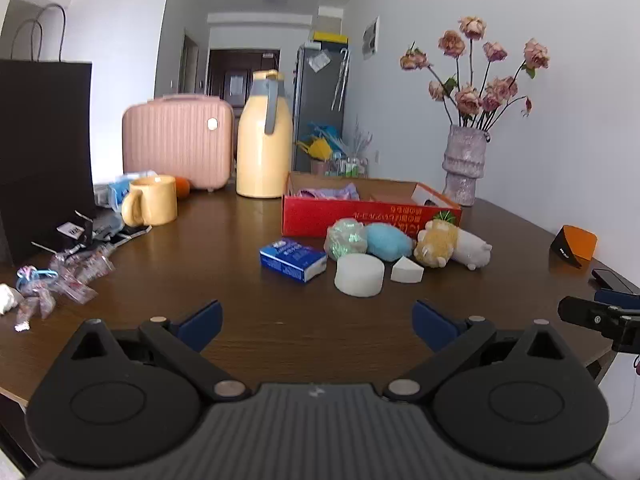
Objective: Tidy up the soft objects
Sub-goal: 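Withdraw the right gripper from the box back over the table, then grasp the white round puff with the left gripper while the right gripper grasps the white sponge wedge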
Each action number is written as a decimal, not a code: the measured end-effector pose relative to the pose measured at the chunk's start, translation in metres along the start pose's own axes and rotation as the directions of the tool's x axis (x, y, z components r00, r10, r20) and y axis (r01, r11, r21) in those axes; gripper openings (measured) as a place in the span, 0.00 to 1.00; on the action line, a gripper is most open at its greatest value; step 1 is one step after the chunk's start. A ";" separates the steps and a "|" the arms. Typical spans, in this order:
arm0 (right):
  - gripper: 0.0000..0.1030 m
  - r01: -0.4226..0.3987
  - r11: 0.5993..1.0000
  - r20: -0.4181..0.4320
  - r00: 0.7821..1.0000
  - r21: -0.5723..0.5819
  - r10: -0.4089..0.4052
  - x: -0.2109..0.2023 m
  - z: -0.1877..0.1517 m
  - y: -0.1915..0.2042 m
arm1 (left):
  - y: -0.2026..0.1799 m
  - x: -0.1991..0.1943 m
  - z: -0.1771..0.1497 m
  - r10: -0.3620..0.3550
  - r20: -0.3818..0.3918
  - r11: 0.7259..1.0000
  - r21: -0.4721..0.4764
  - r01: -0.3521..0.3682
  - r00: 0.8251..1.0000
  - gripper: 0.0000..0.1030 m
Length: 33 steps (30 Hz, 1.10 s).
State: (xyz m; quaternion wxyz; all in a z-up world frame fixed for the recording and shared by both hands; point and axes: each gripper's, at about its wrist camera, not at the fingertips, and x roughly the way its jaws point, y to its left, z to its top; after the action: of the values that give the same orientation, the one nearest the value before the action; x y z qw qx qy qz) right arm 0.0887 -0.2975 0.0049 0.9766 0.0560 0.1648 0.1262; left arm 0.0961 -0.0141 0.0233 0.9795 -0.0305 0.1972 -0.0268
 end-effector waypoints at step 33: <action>0.31 -0.097 0.982 -0.329 0.944 -0.162 0.039 0.266 0.044 0.043 | 0.019 0.168 0.047 0.011 -0.136 0.998 0.055 -0.003 0.991 0.51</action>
State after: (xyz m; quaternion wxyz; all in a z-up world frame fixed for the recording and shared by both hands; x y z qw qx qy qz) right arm 0.3367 -0.1891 -0.0296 0.9323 -0.0464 0.3093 0.1814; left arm 0.2698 -0.0040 0.0008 0.9644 -0.0009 0.2627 -0.0308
